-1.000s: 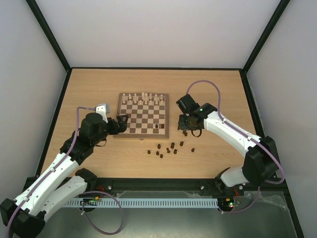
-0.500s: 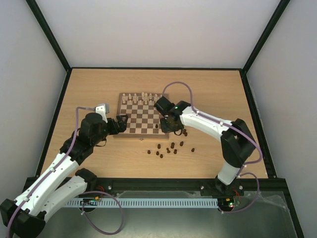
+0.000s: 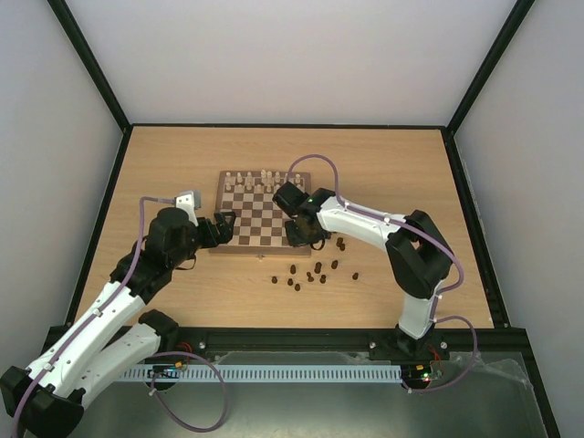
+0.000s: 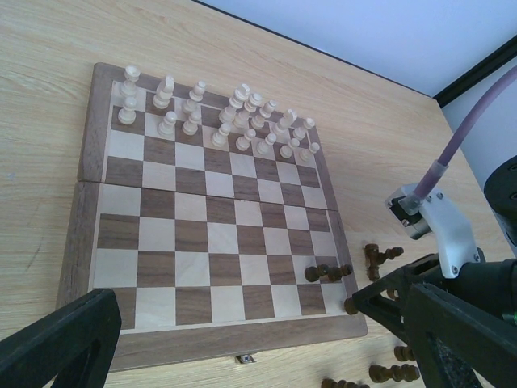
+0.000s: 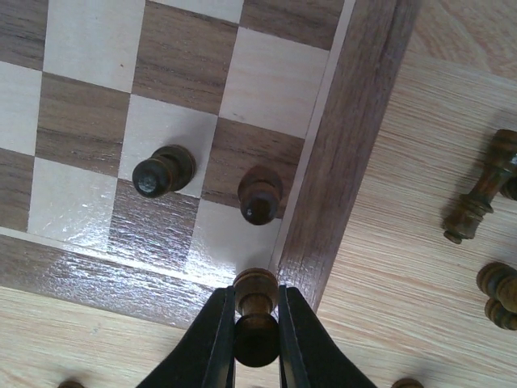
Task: Set up the chess pieces on the board
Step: Place the chess piece on the chessboard.
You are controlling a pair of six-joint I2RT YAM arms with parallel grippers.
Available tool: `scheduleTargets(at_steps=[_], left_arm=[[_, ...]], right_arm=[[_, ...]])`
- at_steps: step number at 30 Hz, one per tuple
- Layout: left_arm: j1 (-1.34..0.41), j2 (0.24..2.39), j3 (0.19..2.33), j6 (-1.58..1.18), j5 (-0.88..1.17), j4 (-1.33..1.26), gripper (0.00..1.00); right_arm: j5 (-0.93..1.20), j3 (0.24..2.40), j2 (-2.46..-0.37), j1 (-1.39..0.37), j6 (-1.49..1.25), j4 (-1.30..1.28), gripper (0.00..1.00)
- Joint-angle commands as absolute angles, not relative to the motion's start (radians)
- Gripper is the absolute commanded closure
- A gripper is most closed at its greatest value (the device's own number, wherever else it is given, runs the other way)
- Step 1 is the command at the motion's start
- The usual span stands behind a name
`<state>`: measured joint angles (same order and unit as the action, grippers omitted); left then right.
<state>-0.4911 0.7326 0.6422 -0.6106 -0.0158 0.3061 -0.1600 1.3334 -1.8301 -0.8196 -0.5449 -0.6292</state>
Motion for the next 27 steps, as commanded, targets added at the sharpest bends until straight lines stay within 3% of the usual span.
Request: scheduleTargets(at_steps=[1, 19, 27], left_arm=[[-0.485, 0.722, 0.652, -0.614, -0.022, 0.316, 0.01], [-0.485, 0.718, 0.643, -0.613, -0.028, 0.317, 0.01], [-0.485, 0.719, 0.649, -0.610, -0.022, 0.320, 0.01]], right_arm=[[-0.156, 1.371, -1.857, -0.825, -0.536, -0.634, 0.91], [-0.148, 1.384, -1.871, -0.830, -0.533, -0.626, 0.76], [-0.226, 1.310, -1.658, -0.848, -0.560, -0.679, 0.62]])
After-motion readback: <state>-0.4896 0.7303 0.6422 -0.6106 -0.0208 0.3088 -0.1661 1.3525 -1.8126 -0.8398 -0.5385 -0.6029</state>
